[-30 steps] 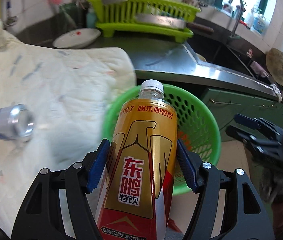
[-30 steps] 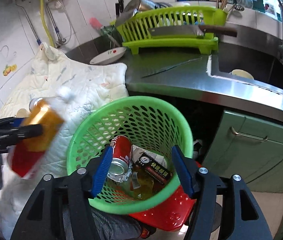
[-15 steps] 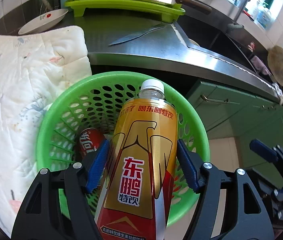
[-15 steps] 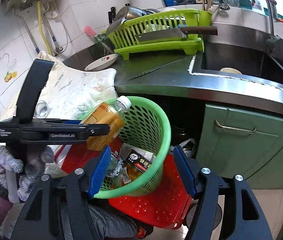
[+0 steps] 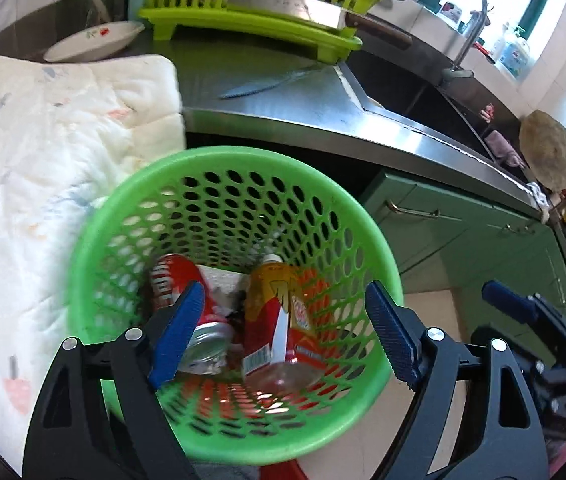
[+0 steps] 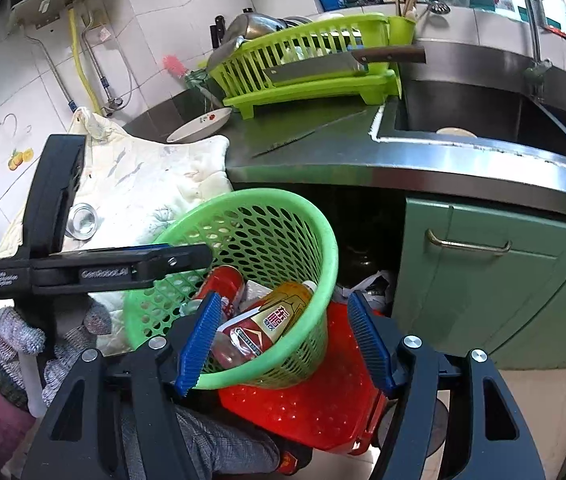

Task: Collect trash
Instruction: 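Move both grippers back over the blue can and white cup on the mat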

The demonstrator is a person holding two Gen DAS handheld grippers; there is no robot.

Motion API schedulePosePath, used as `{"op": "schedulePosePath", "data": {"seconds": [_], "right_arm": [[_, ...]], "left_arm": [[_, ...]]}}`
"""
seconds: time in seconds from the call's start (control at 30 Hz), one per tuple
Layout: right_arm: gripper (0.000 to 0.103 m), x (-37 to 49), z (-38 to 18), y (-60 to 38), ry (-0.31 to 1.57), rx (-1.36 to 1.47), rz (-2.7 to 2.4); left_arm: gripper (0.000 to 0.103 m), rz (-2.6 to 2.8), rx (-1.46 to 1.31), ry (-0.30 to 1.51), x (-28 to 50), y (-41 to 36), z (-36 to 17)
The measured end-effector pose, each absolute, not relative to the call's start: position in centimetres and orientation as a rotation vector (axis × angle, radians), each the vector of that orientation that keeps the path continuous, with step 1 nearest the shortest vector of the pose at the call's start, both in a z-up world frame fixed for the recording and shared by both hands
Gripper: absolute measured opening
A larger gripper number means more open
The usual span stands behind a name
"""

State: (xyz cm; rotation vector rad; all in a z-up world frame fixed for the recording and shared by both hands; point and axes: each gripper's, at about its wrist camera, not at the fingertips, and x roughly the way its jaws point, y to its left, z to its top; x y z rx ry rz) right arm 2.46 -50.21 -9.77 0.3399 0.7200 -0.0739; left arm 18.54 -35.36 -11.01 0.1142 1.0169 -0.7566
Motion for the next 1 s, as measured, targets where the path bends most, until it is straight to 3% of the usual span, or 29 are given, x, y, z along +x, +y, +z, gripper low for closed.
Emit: {"op": "schedulePosePath", "data": {"seconds": [0.47, 1.0], "right_arm": [[0.067, 4.0, -7.1, -45.3, 0.696, 0.277, 0.013], [0.067, 11.3, -5.1, -35.1, 0.729, 0.144, 0.230]], "left_arm": [[0.081, -0.594, 0.069, 0.937, 17.0, -24.0, -6.4], [0.081, -0.311, -0.048, 0.890, 18.5, -8.3, -3.9]]}}
